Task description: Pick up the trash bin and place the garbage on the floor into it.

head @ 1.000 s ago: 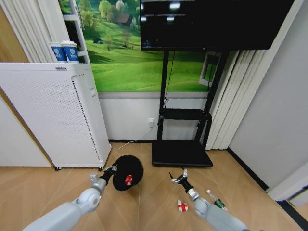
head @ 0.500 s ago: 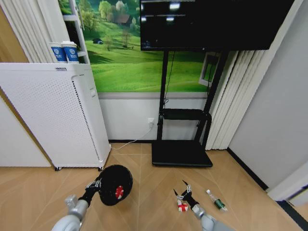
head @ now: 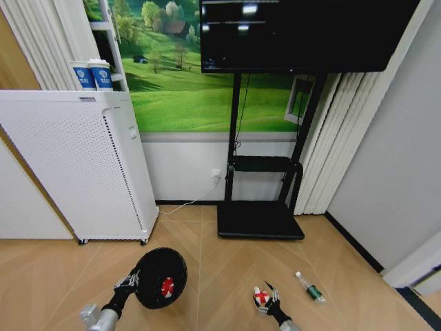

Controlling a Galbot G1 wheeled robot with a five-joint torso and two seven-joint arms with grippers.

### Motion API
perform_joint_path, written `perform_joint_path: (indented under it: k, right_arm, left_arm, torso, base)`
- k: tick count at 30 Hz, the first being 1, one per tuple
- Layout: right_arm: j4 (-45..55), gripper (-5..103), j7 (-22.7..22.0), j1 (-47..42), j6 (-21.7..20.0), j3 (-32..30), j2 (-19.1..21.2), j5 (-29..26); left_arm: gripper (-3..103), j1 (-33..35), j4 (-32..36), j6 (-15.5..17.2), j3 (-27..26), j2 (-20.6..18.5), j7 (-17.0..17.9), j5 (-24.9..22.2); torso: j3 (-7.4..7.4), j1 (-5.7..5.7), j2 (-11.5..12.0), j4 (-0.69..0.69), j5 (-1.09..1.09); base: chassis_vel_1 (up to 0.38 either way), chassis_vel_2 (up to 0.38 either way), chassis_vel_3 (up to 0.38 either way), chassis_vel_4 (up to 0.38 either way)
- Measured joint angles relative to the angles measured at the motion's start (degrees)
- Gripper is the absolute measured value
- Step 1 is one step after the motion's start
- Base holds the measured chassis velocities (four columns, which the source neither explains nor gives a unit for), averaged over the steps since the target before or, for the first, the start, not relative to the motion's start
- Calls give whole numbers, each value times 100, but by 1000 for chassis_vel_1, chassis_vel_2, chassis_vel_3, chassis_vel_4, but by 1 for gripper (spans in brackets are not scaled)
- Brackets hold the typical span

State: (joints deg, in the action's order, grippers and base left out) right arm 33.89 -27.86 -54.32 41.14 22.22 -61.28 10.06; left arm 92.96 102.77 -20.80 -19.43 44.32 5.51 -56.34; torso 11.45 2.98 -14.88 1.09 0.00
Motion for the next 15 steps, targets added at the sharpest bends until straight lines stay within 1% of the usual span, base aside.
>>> perform_joint_path:
  k: [2,3,5,8,9,12,14,15]
  right_arm:
    - [-133,100,-209,17,-148,-80,-14,353]
    - [-133,100,-209,17,-148,-80,-14,353]
    - [-284,100,-341,94,-236,-100,-59,598]
    - [-379,100,-495,154,-367,-55,-69,780]
    - [-437,100,-567,167,-415,-37,-95,889]
    - [-490,100,-672,185,-460,3,-118,997]
    - [-476,100,-677,185,-456,20,-96,992]
    - [-405,100,-627,180,-356,40,-39,915]
  left_arm:
    - [8,1,15,-9,18,38,-34,26]
    - [8,1,15,-9,18,38,-34,26]
    - [8,27,18,-24,18,59,-79,37]
    - [8,58,-12,-46,12,81,-122,50]
    - [8,67,-16,-55,6,92,-131,54]
    - [8,90,-14,-62,-10,106,-158,54]
    - [8,97,-14,-69,-19,106,-176,51]
    - [8,99,-22,-78,-27,100,-204,36]
  torso:
    - [0,0,0,1,-1]
    - [0,0,0,1,-1]
    - [0,0,0,0,1]
    - [0,0,0,-3,-1]
    - [0,0,0,0,-2]
    - [1,0,0,0,3]
    - [1,0,1,-1,2]
    - [1,0,1,0,-2]
  base:
    - [0,0,0,0]
    - [0,0,0,0]
    - [0,0,0,0]
    - [0,0,0,0]
    - [0,0,0,0]
    - [0,0,0,0]
    - [0,0,0,0]
    - [0,0,0,0]
